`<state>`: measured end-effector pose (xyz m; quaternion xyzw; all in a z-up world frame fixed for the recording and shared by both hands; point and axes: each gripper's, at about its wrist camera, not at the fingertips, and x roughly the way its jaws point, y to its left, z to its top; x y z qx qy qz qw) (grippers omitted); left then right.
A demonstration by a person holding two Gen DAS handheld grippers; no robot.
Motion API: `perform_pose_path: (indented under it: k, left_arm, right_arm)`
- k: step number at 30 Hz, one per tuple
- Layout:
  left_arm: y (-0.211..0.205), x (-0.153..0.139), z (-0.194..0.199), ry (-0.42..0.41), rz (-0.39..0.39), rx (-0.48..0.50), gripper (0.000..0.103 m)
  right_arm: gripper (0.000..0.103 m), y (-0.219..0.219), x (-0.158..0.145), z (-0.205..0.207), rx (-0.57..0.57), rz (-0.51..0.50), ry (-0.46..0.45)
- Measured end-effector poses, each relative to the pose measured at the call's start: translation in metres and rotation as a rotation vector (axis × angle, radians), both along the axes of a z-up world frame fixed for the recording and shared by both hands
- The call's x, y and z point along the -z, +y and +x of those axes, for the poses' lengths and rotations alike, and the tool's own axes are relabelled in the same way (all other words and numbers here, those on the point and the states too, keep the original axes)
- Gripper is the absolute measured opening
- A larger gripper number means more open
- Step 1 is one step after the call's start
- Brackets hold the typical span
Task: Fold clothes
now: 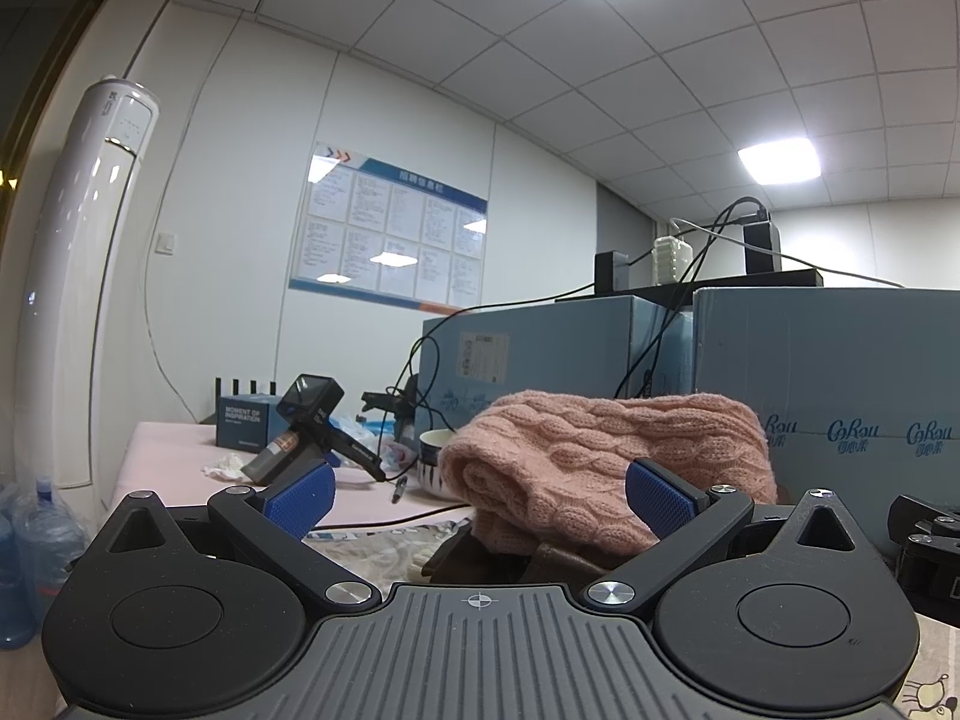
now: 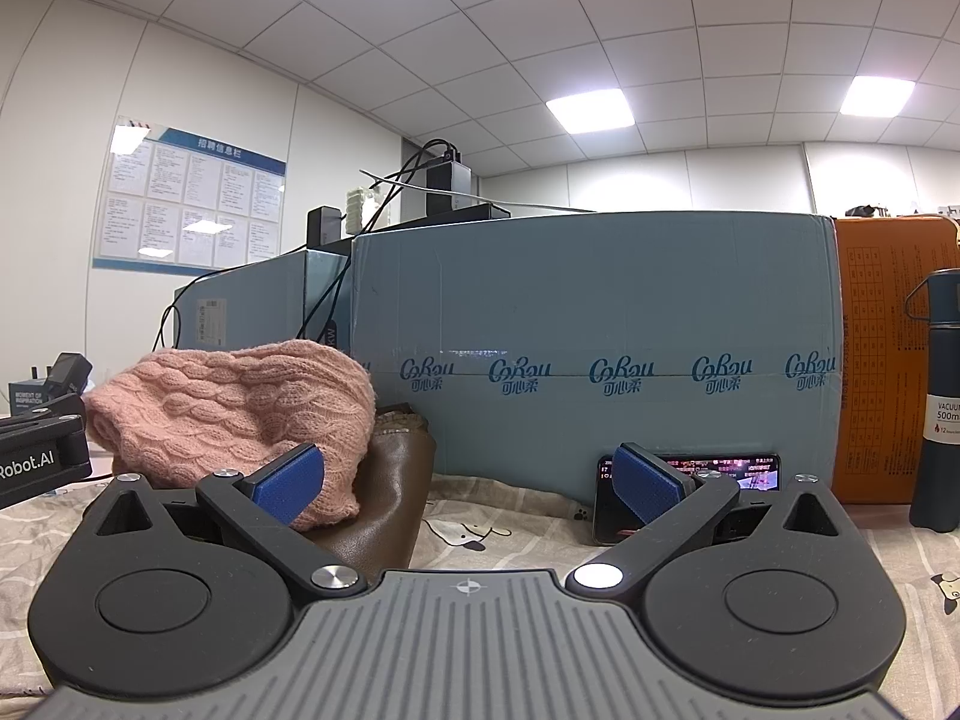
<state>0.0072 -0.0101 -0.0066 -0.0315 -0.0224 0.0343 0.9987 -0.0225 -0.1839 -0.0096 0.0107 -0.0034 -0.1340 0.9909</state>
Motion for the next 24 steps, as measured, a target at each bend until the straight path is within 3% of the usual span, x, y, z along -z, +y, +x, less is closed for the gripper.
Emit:
perform_pose_path:
  k: [24]
  left_arm:
    - [0.0006, 0.0003, 0.0002, 0.001, -0.001, 0.005, 0.103]
  right_arm:
    - [0.103, -0.0002, 0.0002, 0.0003, 0.000, 0.001, 0.001]
